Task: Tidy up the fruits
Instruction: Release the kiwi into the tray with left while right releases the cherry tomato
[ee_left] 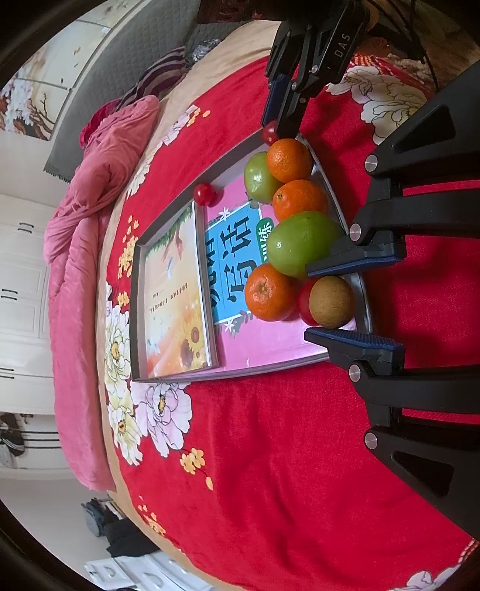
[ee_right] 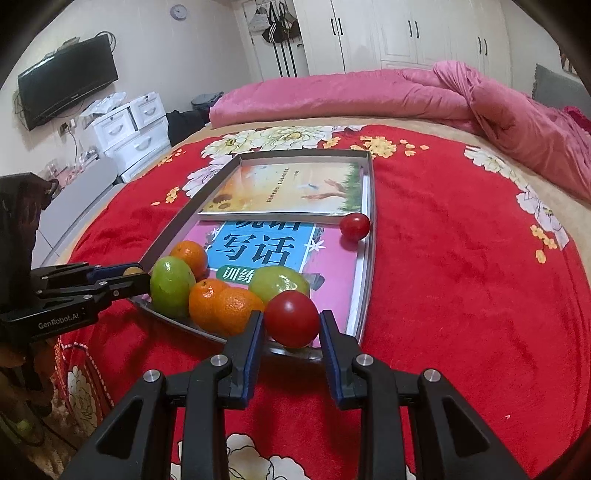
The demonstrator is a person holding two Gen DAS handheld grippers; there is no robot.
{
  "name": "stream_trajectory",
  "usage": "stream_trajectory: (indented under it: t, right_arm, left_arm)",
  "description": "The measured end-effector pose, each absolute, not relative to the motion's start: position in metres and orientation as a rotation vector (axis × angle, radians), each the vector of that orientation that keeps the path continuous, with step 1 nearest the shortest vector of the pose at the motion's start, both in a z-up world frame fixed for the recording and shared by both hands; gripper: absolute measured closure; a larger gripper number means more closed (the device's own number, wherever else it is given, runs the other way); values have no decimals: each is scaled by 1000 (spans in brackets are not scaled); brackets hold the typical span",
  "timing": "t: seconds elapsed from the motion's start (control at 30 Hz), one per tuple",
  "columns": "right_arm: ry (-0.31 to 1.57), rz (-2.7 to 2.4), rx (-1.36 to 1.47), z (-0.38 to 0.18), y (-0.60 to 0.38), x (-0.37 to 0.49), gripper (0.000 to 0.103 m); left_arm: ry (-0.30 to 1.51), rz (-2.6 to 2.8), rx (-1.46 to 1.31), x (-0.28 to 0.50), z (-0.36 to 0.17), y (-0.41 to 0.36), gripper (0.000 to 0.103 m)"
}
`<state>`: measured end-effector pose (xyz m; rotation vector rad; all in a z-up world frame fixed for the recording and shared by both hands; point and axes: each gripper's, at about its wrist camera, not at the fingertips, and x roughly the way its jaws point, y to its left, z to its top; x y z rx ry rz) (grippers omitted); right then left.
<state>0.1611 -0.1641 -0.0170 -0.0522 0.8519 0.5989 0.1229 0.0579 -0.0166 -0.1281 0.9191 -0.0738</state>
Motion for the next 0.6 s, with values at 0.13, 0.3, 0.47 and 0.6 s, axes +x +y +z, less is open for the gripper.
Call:
stream_trajectory:
  t: [0.13,0.3,0.47,0.6]
  right_arm:
    - [862,591,-55,-19,-165,160,70]
    - [863,590,-59,-18,-165,159,68]
    - [859,570,-62,-17,-167,160,62]
    - [865,558,-56,-18,-170,162,61]
  left_arm:
    - [920,-73,-132,123,-17,58,74]
    - [925,-70,-138,123,-18,59,74]
    - [934,-69,-157,124,-20,61,74]
    - [931,-68,-158,124,-20,61,74]
